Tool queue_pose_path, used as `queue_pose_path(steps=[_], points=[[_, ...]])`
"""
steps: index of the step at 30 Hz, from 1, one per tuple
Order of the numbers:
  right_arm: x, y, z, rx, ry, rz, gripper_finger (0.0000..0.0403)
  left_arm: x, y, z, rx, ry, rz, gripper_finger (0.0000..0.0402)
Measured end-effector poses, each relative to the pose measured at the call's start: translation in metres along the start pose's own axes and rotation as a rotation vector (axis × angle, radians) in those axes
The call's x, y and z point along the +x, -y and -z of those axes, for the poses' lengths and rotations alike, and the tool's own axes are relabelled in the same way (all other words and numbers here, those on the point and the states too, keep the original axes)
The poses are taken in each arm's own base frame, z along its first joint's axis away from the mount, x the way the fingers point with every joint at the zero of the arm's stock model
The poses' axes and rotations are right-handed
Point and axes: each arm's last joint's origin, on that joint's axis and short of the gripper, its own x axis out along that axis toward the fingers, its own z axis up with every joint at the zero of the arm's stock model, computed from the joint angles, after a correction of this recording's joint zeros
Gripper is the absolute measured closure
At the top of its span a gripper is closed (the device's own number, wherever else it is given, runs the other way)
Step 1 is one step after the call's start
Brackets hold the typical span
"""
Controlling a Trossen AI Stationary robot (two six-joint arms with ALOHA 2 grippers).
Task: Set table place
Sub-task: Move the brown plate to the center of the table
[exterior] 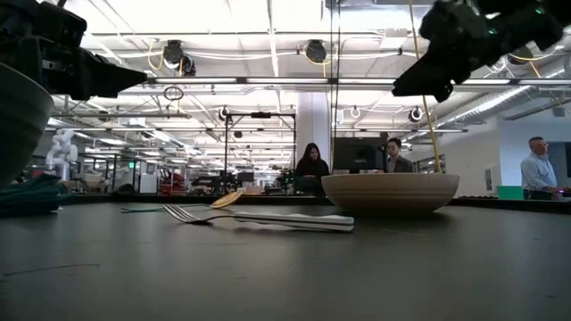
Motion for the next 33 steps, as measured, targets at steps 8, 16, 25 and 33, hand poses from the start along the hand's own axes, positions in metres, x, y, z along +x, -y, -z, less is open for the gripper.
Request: queue_pose_path(steps=[8,16,25,33], points=[[0.024,-0.002,-0.024,-0.055,-0.401,0.069,0.0279,0.000,0.000,0.000,0.002,0.000,0.000,0.0387],[0.048,-0.003,-0.019,-0.152,-0.668,0.074,0.0252,0.000,0.000,0.000,0.001,0.000,0.000,0.0387],[0.062,-0.005,-0.011,-0.218,-0.758,-0.055,0.0175,0.000,0.000,0.000,-0.017,0.000,0.000,0.0387],[0.063,-0.005,-0.008,-0.212,-0.781,-0.062,0.0157,0.000,0.000,0.000,-0.028,0.000,0.000,0.0387]])
